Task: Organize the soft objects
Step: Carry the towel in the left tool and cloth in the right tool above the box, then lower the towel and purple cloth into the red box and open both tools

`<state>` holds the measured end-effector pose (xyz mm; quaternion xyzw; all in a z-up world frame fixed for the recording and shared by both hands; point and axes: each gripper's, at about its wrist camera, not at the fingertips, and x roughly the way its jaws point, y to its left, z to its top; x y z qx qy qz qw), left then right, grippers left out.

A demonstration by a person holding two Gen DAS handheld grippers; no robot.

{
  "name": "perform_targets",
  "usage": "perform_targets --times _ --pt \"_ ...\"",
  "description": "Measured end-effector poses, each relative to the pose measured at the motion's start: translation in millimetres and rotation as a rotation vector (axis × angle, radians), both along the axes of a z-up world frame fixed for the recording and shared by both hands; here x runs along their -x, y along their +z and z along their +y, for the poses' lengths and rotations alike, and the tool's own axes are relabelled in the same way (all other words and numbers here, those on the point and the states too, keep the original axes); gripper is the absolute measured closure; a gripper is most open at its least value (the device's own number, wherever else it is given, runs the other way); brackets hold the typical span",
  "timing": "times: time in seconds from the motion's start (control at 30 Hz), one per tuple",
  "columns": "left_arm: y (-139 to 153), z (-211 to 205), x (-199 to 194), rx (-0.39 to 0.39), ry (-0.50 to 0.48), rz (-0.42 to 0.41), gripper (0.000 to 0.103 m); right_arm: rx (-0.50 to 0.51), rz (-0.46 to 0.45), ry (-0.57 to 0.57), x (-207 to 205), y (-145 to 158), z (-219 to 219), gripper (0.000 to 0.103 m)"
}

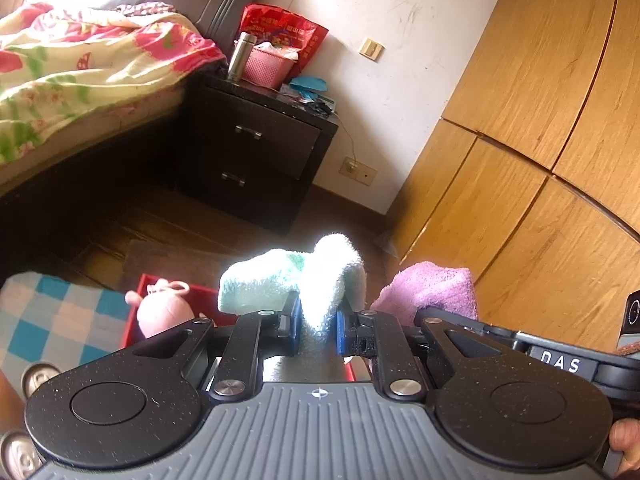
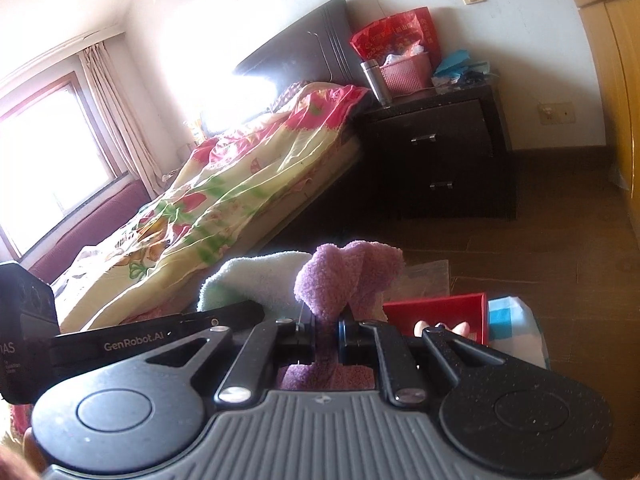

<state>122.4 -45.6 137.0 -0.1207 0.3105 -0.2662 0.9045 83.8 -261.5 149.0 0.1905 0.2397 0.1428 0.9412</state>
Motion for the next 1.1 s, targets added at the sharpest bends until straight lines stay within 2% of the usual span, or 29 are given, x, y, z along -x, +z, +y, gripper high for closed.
perform_targets --times 0.1,0.3,0.67,0.73,0.8,0.83,0.87,0.9,0.93,0.97,1.03,1.1 --pt "-3.1 -3.5 -12.0 -0.004 -0.001 -0.005 0.088 -0.005 0.013 -0.003 -13.5 -6.4 -1.6 0.103" --pt "-21.6 -14.1 -37.8 -0.062 0.015 0.019 0.088 0.012 0.060 -0.037 -45.9 -26.9 -5.2 0.103" --pt "-47.6 -29.7 -79.4 -0.140 0.035 0.061 0.088 0.106 0.124 -0.049 -99.2 -55.7 8.0 0.103" --pt "-52.6 -32.5 -83.8 -0.161 0.034 0.063 0.086 0.135 0.136 -0.053 -108.4 -60.6 12.0 0.103" --pt "-57.5 -34.2 -86.4 -0.175 0.033 0.068 0.076 0.172 0.139 -0.070 -116.1 -64.2 14.6 0.103" --pt "-58.9 -34.5 -87.3 -0.181 0.045 0.066 0.071 0.180 0.145 -0.071 -119.0 -66.2 15.0 0.088" --pt "-59.4 -34.0 -88.1 -0.193 0.062 0.062 0.059 0.194 0.157 -0.084 -121.4 -67.7 15.2 0.085" --pt "-59.5 -32.4 -87.6 -0.203 0.075 0.056 0.052 0.208 0.165 -0.105 -122.4 -69.3 13.7 0.077" --pt "-59.2 -30.0 -86.9 -0.212 0.097 0.053 0.038 0.208 0.168 -0.123 -121.8 -70.4 10.7 0.069" --pt "-58.8 -25.8 -85.1 -0.207 0.113 0.053 0.032 0.201 0.176 -0.138 -121.3 -70.4 7.3 0.064" --pt "-56.0 -17.9 -80.6 -0.173 0.115 0.066 0.032 0.176 0.182 -0.146 -115.9 -69.3 -0.1 0.046" --pt "-52.3 -12.3 -71.5 -0.158 0.106 0.079 0.032 0.157 0.184 -0.148 -105.2 -66.9 -3.9 0.043"
